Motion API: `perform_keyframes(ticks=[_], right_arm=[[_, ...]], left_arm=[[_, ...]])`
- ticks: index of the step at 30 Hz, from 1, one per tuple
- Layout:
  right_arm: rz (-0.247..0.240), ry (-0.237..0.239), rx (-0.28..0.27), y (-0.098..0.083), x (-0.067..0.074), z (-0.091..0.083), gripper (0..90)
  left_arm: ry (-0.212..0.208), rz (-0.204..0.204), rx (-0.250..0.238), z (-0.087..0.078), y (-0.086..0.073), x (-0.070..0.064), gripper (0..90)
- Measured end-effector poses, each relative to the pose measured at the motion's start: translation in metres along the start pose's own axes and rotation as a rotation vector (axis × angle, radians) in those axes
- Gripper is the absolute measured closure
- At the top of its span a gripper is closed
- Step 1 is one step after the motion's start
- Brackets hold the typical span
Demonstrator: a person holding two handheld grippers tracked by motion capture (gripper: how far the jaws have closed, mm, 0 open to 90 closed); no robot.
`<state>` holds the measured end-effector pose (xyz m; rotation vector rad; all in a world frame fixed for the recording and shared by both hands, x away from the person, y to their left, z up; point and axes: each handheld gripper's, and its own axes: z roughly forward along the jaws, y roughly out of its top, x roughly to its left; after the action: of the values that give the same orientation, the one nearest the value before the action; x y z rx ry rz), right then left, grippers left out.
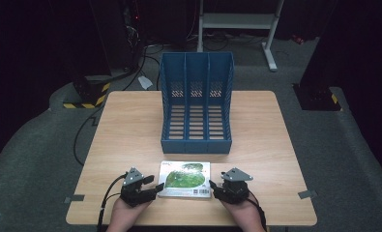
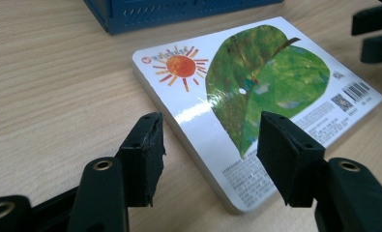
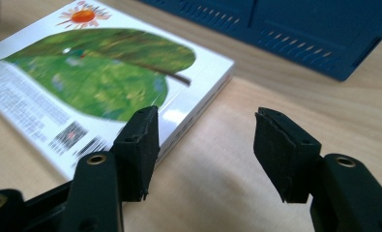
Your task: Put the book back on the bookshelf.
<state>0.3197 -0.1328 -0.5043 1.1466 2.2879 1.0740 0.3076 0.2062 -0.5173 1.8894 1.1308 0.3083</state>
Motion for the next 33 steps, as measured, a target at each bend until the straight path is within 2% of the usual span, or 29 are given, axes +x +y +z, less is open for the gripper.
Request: perform_keyframes(ticks=[3,7,11,13,14,15,17,18,23,25,28,29,30,33], right_arm=[[0.016,0.025,0.009,-0.005,0.002,-0.003,38.8],[0.002,0.059,0.007,-0.009,0.006,-0.008,36.3],[-0.004,0.082,0.017,-0.012,0.012,-0.008,35.0],[-0.03,0.08,0.028,-0.014,0.016,-0.007,34.9],[-0.038,0.061,0.037,-0.015,0.018,-0.007,34.9],[-0.029,0.056,0.04,-0.015,0.019,-0.007,34.9],[-0.026,0.074,0.041,-0.016,0.021,-0.007,34.4],[-0.05,0.082,0.044,-0.017,0.024,-0.006,34.1],[-0.074,0.093,0.068,-0.018,0.029,-0.001,34.0],[-0.076,0.097,0.081,-0.017,0.029,0.002,34.3],[-0.087,0.107,0.089,-0.017,0.031,0.006,33.9],[-0.087,0.107,0.089,-0.017,0.031,0.006,33.9],[-0.1,0.11,0.087,-0.015,0.033,0.009,33.2],[-0.105,0.11,0.09,-0.015,0.034,0.01,32.8]], left_arm=[[0.004,-0.005,0.004,0.009,0.003,0.0,41.3],[-0.002,-0.012,0.012,0.021,0.007,-0.001,40.3],[0.021,-0.016,0.016,0.026,0.01,-0.001,39.5],[0.027,-0.023,0.021,0.028,0.011,-0.001,38.3],[0.035,-0.023,0.027,0.029,0.012,-0.001,37.3],[0.039,-0.025,0.032,0.029,0.012,0.0,36.6],[0.052,-0.036,0.037,0.03,0.013,0.0,35.3],[0.051,-0.045,0.045,0.031,0.013,0.001,35.2],[0.042,-0.054,0.046,0.032,0.013,-0.001,37.2],[0.037,-0.071,0.043,0.031,0.013,0.0,37.4],[0.02,-0.13,0.036,0.029,0.012,0.002,39.4],[0.02,-0.13,0.036,0.029,0.012,0.002,39.9],[0.005,-0.184,0.027,0.028,0.01,0.003,40.7],[0.003,-0.194,0.022,0.027,0.009,0.003,42.2]])
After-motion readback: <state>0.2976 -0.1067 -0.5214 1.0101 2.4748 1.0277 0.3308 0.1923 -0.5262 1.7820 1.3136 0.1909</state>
